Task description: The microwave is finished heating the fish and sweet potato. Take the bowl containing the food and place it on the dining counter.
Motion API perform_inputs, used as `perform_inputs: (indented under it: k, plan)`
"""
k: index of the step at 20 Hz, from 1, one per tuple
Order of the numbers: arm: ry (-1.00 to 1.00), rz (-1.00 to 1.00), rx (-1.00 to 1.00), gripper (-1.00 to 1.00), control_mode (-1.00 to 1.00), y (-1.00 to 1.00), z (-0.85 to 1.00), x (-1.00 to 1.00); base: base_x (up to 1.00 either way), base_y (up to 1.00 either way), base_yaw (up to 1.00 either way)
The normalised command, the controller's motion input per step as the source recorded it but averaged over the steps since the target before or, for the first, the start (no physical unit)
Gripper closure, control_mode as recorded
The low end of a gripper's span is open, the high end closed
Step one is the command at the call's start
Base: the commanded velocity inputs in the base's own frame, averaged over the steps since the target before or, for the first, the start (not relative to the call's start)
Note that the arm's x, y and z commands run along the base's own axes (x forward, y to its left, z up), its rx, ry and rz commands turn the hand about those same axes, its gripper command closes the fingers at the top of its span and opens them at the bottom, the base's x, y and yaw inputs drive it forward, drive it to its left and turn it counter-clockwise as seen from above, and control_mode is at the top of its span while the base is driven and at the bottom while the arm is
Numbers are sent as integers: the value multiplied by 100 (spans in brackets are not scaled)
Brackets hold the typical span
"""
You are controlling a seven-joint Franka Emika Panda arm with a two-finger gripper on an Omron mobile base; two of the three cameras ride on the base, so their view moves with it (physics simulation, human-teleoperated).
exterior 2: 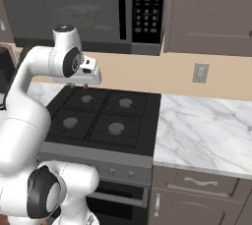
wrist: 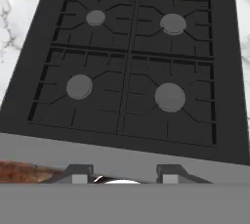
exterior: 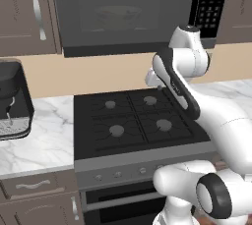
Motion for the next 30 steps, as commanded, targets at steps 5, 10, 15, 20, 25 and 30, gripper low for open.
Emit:
perform_inputs:
  k: [5, 10, 15, 20, 25, 30]
  plan:
    - [-16, 0, 0, -100, -100, 0, 10, -19, 0, 0, 0]
    - [-37, 0, 4, -100, -100, -5, 40, -38, 0, 0, 0]
    - [-49, 0, 6, -100, -100, -14, 61, -31, 0, 0, 0]
    - [-53, 0, 8, -100, -100, -29, 70, -16, 0, 0, 0]
    - [-47, 0, 8, -100, -100, -29, 70, -1, 0, 0, 0]
    - [-40, 0, 5, -100, -100, -38, 57, 0, 0, 0, 0]
